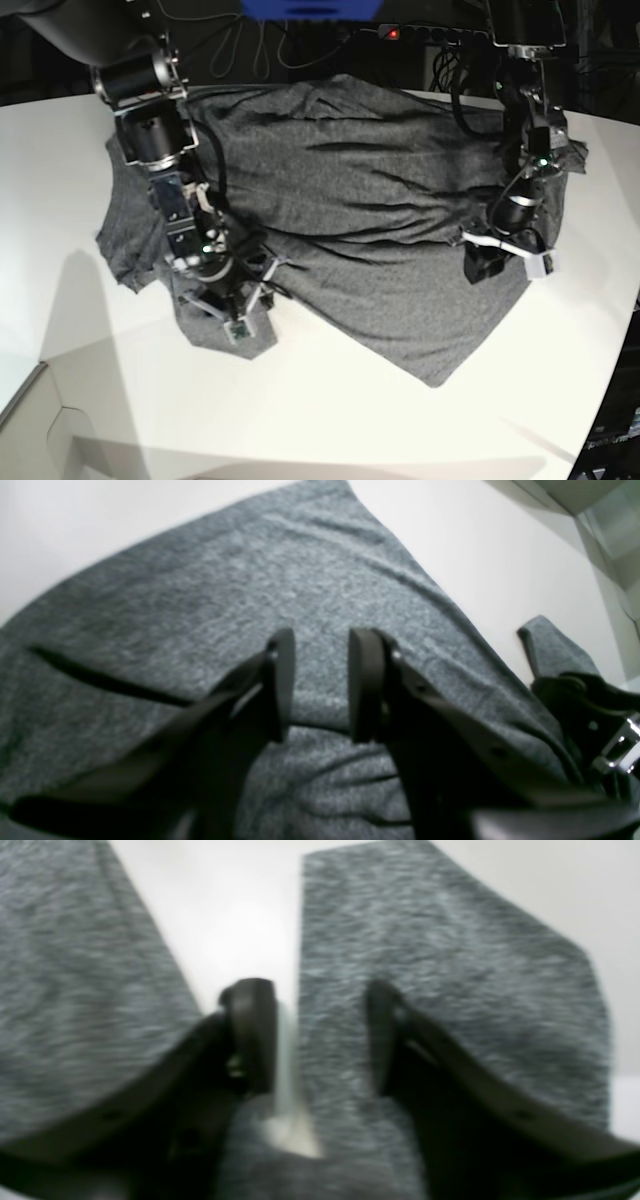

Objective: Layout the t-shirt on the table in an organized manner, then fold the t-shirt properly

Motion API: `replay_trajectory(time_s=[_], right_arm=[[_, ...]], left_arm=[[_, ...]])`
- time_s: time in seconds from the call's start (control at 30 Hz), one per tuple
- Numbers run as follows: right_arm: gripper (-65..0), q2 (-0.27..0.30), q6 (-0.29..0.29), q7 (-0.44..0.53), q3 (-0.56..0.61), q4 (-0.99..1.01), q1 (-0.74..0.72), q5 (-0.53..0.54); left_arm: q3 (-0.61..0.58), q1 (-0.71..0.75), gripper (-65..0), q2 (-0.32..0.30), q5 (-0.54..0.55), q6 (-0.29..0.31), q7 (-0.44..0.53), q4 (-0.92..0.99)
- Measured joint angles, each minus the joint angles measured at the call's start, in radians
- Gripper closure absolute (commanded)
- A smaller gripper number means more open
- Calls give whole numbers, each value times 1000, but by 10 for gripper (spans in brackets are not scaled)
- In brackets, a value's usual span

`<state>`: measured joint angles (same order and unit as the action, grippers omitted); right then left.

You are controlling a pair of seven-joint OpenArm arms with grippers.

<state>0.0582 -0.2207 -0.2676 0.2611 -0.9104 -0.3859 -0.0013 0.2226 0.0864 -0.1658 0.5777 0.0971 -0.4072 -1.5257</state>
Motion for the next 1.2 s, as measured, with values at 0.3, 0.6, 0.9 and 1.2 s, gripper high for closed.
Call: replay_trajectory(time_s=[0.3,0.6,0.9,1.2], right_arm=[[-64,-42,-161,25,4,-16,38,7],[-64,-37,-235,-22,7,-271,172,-11],[-64,-19,-240,-28,-1,-451,274,-10],[-140,48,-243,-36,-117,-468,340,-16]], left_arm=[[-8,-39,-181,2,0,0,4,6],[-88,-93,-181,15,2,-1,-1,12],[-208,-275,-213,132,2,5,13,224],[-321,-505,-483,219,-6,0,16,600]])
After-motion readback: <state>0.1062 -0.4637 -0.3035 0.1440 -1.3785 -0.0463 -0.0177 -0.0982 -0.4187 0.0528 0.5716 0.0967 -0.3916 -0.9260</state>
